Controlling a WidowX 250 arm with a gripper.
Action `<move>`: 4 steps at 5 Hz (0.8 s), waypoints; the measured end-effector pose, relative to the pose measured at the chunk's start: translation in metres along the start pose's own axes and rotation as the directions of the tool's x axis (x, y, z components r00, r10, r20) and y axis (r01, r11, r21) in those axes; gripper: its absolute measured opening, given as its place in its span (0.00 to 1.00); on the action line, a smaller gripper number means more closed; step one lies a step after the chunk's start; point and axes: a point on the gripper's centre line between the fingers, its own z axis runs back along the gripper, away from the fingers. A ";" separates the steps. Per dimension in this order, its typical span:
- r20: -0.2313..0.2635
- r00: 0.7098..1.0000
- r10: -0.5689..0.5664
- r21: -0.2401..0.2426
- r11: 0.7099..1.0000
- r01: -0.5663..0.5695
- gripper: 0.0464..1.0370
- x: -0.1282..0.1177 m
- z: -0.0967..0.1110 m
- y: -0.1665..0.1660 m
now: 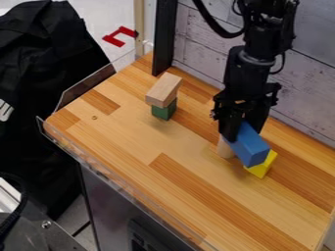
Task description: Move the blue block on the top of rectangle block
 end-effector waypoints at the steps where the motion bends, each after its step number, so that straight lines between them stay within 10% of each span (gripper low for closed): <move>1: 0.029 0.996 -0.084 0.004 0.996 0.084 0.52 0.006 0.011 -0.004; 4: 0.046 0.922 -0.384 -0.031 0.922 0.385 0.52 0.081 0.072 0.027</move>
